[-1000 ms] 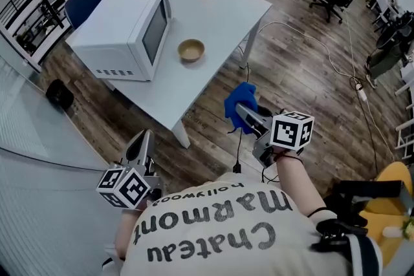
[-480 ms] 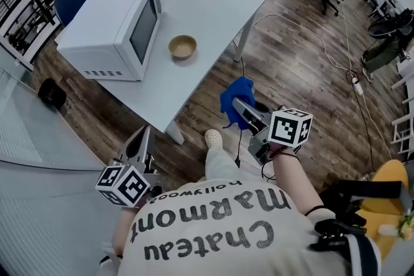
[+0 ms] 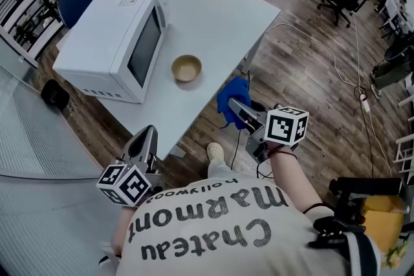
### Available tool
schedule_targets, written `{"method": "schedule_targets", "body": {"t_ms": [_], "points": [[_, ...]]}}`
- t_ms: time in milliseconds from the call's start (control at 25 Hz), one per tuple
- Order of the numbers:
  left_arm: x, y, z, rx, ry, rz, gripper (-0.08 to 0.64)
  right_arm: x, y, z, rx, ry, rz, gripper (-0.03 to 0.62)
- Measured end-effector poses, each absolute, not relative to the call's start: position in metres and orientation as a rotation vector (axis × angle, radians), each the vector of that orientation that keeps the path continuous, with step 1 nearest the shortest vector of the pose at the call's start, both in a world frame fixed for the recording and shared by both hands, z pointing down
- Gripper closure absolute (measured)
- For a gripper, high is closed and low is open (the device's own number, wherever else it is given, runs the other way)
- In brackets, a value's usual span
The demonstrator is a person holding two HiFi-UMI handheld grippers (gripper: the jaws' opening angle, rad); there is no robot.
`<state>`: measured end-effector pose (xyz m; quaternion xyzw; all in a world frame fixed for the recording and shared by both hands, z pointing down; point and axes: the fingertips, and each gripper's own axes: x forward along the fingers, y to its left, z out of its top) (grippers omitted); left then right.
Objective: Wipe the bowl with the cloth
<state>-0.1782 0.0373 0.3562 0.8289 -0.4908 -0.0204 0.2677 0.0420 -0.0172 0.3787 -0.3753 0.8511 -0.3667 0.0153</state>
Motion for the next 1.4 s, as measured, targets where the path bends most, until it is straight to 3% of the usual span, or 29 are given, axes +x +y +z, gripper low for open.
{"method": "schedule_targets", "body": {"t_ms": [680,1400], "points": [[-0.145,-0.098,0.356,2.242,-1.486,0.041,0.569,0.042,-0.179,0.362,-0.971,2.81,-1.092,0.529],[-0.141,-0.179,0.415,2.077,-1.52,0.212,0.557,0.025,-0.243,0.407,-0.784,2.906,-1.212,0.529]]}}
